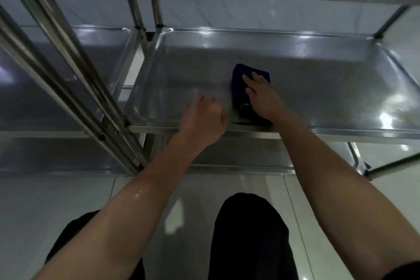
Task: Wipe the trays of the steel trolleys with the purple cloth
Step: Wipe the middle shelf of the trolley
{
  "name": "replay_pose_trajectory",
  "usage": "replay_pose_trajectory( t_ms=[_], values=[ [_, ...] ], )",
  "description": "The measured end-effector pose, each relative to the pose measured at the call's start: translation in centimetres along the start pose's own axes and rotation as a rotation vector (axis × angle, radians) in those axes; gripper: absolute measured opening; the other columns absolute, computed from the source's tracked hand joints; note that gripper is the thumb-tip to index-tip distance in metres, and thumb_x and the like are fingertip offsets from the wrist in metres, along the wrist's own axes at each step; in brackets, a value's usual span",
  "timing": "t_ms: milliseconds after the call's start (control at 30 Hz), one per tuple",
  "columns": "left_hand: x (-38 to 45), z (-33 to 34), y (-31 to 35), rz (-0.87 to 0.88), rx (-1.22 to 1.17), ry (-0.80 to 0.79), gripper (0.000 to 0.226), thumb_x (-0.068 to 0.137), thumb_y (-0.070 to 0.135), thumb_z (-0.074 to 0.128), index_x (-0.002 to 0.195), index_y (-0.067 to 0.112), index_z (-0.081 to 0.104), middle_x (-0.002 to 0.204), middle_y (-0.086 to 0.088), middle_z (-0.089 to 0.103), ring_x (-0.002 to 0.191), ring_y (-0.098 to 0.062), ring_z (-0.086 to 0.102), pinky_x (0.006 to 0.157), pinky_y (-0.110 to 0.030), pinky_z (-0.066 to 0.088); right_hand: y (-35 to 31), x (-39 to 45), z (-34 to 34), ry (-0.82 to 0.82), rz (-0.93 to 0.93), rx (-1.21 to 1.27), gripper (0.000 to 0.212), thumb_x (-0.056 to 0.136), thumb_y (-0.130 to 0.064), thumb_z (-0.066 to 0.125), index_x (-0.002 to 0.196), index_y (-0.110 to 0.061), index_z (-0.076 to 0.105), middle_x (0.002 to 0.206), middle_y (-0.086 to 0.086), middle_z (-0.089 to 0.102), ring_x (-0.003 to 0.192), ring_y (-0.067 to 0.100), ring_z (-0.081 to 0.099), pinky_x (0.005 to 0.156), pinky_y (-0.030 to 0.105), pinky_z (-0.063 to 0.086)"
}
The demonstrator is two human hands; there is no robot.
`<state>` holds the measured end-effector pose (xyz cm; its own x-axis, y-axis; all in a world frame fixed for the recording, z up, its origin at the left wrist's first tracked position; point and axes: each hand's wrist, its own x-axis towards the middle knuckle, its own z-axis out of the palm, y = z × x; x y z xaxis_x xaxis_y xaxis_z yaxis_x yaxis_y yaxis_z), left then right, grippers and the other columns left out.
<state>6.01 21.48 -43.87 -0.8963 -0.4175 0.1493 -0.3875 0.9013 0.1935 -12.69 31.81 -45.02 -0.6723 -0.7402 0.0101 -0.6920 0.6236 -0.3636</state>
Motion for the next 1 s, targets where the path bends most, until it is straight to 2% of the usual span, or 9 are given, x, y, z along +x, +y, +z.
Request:
replay_pose_trajectory(
  t_ms=[167,300,367,533,600,700,833,1000],
  values=[
    [1.7,1.2,3.9,0.04,0.043,-0.151,0.038,0.098,0.038,0.042,0.121,0.019,0.064,0.125,-0.008,0.057,0.119,-0.029,0.049,0.093,-0.047,0.047,7.1,-2.5,-2.5,0.037,0.136,-0.021,0.048,0.109,-0.023,0.029,0.156,-0.019,0.025,0.165,0.009,0.012,0.153,0.028,0.009,0.123,0.045,0.011],
    [1.4,1.9,4.0,0.025,0.051,-0.104,0.038,0.099,0.043,0.038,0.115,0.022,0.066,0.124,-0.006,0.057,0.117,-0.031,0.05,0.097,-0.056,0.045,11.0,-4.0,-4.1,0.069,0.215,-0.036,0.048,0.108,-0.024,0.03,0.156,-0.019,0.027,0.165,0.01,0.015,0.152,0.031,0.013,0.122,0.047,0.015],
    [1.2,1.9,3.8,0.028,0.047,-0.089,0.039,0.1,0.044,0.037,0.115,0.025,0.067,0.124,-0.003,0.057,0.117,-0.03,0.051,0.098,-0.055,0.045,11.3,-4.0,-4.2,0.08,0.211,-0.037,0.048,0.108,-0.024,0.032,0.155,-0.019,0.029,0.164,0.011,0.017,0.151,0.031,0.014,0.122,0.049,0.017],
    [1.4,1.1,1.7,0.083,-0.088,-0.079,0.032,0.101,0.041,0.042,0.112,0.024,0.067,0.119,-0.001,0.062,0.11,-0.027,0.058,0.088,-0.04,0.048,10.0,-3.7,-3.7,0.109,0.213,-0.043,0.048,0.107,-0.024,0.034,0.154,-0.018,0.032,0.163,0.011,0.02,0.151,0.03,0.016,0.121,0.048,0.017],
    [1.3,0.4,-0.2,0.048,-0.162,-0.033,0.027,0.099,0.033,0.05,0.114,0.019,0.067,0.122,-0.005,0.063,0.115,-0.029,0.058,0.092,-0.038,0.046,9.2,-3.4,-3.5,0.102,0.202,-0.042,0.048,0.107,-0.024,0.033,0.155,-0.018,0.031,0.164,0.011,0.02,0.151,0.03,0.015,0.122,0.047,0.017],
    [0.6,-0.3,-4.1,-0.056,-0.022,0.061,0.034,0.096,0.034,0.054,0.123,0.016,0.065,0.133,-0.007,0.059,0.134,-0.029,0.047,0.105,-0.047,0.039,6.7,-2.2,-2.6,0.083,0.149,-0.031,0.048,0.107,-0.025,0.032,0.155,-0.019,0.031,0.164,0.009,0.019,0.152,0.028,0.014,0.122,0.046,0.016],
    [-0.8,-0.8,-8.1,-0.239,0.094,0.011,0.036,0.096,0.045,0.047,0.114,0.021,0.065,0.126,-0.008,0.059,0.123,-0.034,0.048,0.103,-0.056,0.038,2.0,0.5,-0.8,0.041,0.077,-0.011,0.049,0.107,-0.028,0.031,0.156,-0.024,0.029,0.165,0.006,0.016,0.152,0.025,0.011,0.123,0.045,0.014],
    [-2.1,-0.9,-10.3,-0.309,0.125,0.008,0.042,0.091,0.057,0.044,0.112,0.027,0.064,0.125,-0.005,0.057,0.12,-0.034,0.051,0.101,-0.06,0.038,-4.8,4.2,2.0,-0.047,-0.048,-0.001,0.048,0.109,-0.029,0.028,0.157,-0.025,0.025,0.166,0.005,0.012,0.153,0.024,0.007,0.123,0.044,0.009]
  ],
)
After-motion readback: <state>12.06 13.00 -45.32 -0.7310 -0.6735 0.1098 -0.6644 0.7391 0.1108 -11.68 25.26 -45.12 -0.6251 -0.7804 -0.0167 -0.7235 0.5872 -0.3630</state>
